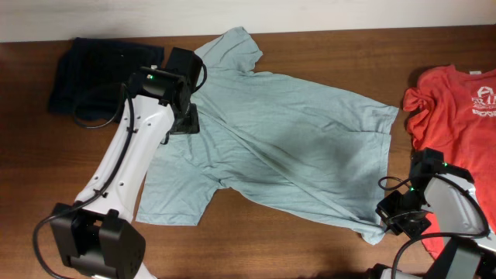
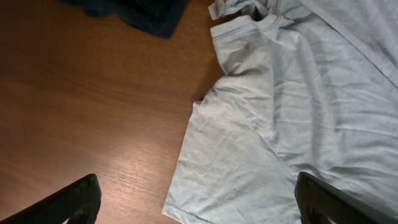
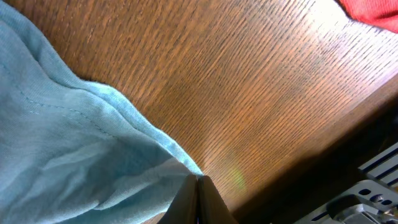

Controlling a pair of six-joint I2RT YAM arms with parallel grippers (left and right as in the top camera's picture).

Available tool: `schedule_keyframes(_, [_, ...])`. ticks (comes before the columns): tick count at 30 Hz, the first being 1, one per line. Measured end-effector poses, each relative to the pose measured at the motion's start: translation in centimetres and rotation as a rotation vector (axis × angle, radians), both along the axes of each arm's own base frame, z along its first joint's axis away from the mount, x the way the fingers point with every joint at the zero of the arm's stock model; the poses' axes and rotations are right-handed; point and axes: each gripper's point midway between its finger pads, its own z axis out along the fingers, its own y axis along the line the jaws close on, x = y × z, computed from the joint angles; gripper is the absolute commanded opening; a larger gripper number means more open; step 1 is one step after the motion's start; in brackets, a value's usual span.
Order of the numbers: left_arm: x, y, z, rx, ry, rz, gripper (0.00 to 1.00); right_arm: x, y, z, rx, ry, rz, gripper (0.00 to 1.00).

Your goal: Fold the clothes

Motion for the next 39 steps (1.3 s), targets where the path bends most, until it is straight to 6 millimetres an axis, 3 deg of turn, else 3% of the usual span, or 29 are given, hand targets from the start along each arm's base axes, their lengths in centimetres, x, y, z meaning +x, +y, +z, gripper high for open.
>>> schedule_keyframes(7, [0.1,0.2,0.1,0.010,-0.006,0.002,0.99,0.4,-0.2,-0.1,-0.004,-0.019,0.019,0.04])
schedule_keyframes(10, [1.6,-0.3,0.4,-0.009,-0.072,0.001,0.99,0.6,-0.2,-0.1,-0.005,-0.026,0.025,0.04])
schedule_keyframes(15, [2.3,-0.5,0.6,-0.016,-0.103,0.000,0.98,0.6,-0.3,-0.1,-0.005,-0.027,0.029,0.04])
schedule_keyframes(16, [2.5,-0.5,0.6,-0.018,-0.111,0.000,0.74,0.7,-0.3,-0.2,-0.006,-0.030,0.033,0.04])
schedule_keyframes(17, [2.4,-0.5,0.6,-0.021,-0.111,0.002,0.33,0.8,-0.2,-0.2,-0.007,-0.033,0.037,0.04])
schedule_keyframes(18, [2.2,-0.6,0.5,-0.028,-0.097,-0.002,0.11,0.9,-0.2,-0.2,-0.009,-0.037,0.043,0.04])
schedule_keyframes(19, [2.0,-0.8,0.4,-0.038,-0.087,-0.005,0.01,1.0,-0.1,-0.2,-0.010,-0.041,0.052,0.04])
schedule_keyframes(24, [1.8,-2.5,-1.8,-0.133,-0.056,-0.026,0.01,2.0,0.4,-0.7,-0.026,-0.074,0.113,0.04])
schedule_keyframes(29, [1.3,-3.2,-6.4,-0.195,-0.020,-0.021,0.01,1.8,0.8,-1.0,-0.027,-0.066,0.139,0.04])
schedule_keyframes(34, [-0.5,-1.4,-11.2,-0.216,0.036,0.069,0.01,1.8,0.7,-1.0,-0.033,-0.066,0.140,0.04])
schedule_keyframes(39, [-0.7,0.9,-13.6,-0.252,0.015,0.160,0.01,1.8,0.7,-1.0,-0.034,-0.067,0.140,0.04])
